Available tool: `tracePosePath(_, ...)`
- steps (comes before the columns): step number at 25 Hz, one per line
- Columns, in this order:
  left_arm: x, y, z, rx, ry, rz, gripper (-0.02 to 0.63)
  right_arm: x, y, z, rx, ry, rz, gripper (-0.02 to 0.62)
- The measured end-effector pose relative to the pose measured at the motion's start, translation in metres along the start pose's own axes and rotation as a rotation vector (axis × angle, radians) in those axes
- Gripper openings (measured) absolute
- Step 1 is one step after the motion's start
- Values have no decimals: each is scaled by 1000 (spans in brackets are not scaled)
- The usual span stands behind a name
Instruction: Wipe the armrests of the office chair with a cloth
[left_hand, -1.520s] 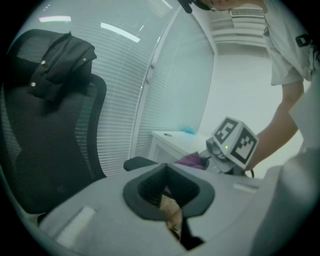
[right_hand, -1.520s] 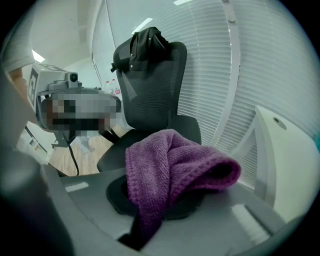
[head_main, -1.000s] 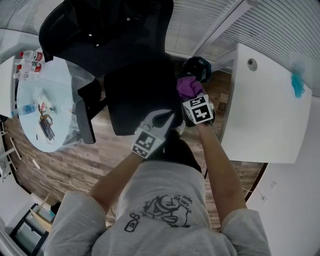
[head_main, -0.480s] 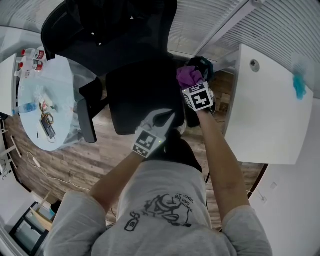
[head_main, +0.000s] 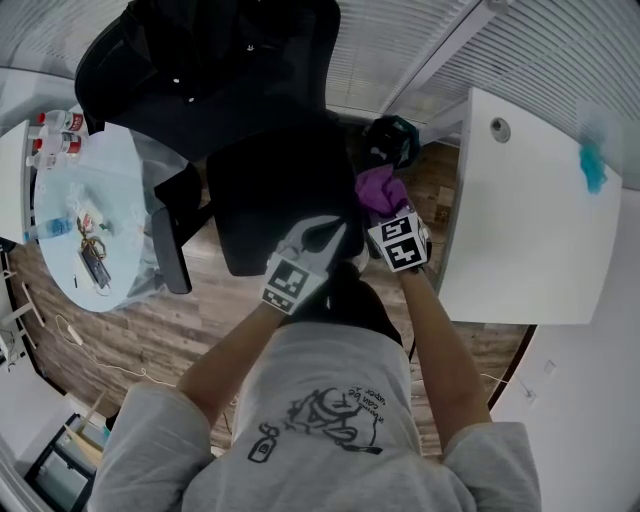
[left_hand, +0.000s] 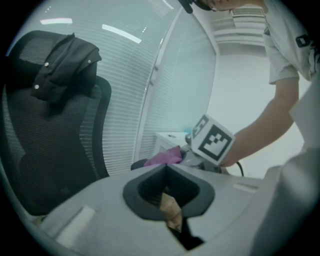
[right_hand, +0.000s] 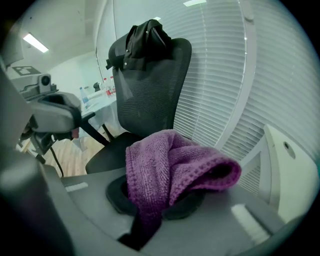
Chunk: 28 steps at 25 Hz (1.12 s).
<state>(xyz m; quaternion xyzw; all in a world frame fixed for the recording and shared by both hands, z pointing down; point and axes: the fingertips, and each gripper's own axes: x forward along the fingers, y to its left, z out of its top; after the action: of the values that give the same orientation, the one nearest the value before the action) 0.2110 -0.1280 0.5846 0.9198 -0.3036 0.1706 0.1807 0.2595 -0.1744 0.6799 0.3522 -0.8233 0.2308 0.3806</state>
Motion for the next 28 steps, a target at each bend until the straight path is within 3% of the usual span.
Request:
tracePosePath(13,8,-10,-3,9,21,-33,3,-66,56,-86,55,-28,-16,43)
tracePosePath(22,2,-25,12,9,10,-50,2,-69,53,-83,115,-20,30,43)
tracePosePath(28,-9,-31,41,7,-25,-47,3,-105,39,-42,159,-179,-27,43)
